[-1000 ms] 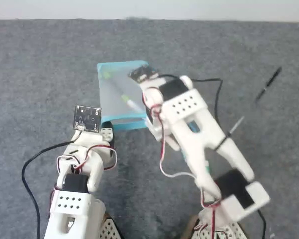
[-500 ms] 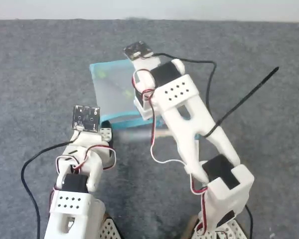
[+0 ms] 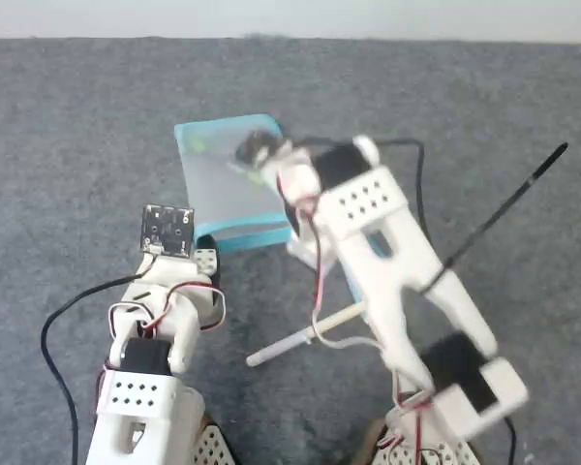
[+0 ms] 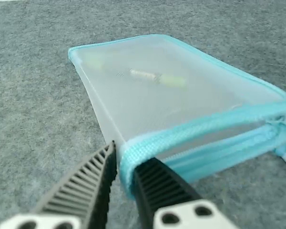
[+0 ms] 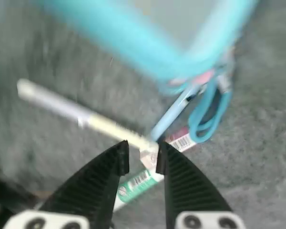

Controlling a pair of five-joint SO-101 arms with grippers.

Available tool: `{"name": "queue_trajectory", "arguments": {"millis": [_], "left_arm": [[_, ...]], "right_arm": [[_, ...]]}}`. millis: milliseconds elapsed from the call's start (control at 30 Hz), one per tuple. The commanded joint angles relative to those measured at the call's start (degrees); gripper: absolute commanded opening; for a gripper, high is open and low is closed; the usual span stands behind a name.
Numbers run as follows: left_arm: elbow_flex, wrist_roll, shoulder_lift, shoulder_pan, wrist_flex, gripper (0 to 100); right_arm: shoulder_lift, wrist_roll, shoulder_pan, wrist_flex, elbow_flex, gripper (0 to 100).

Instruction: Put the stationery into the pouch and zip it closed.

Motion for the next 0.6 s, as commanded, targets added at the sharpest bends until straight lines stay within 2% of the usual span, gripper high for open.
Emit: {"name": "queue_trajectory", "arguments": {"millis": [0,133,233,567], "left_arm": [[-0.7,0.2,-1.0,-0.3,-1.5,1],[-0.7,0.2,-1.0,-0.2,-1.5,1],[-0.7,0.2,-1.0,-0.2,-1.5,1],[-0.7,0.2,-1.0,-0.2,-1.5,1]], "right_arm": [[-15.2,7.9,-0.9,-6.3,16.0,11.9],[-27.2,14.9,-1.3,-12.8,31.7,15.8],[-29.7,18.5,-3.1,-17.4,40.0,18.6],[-29.6,20.9,-5.8,-33.3,51.7,20.6]]}}
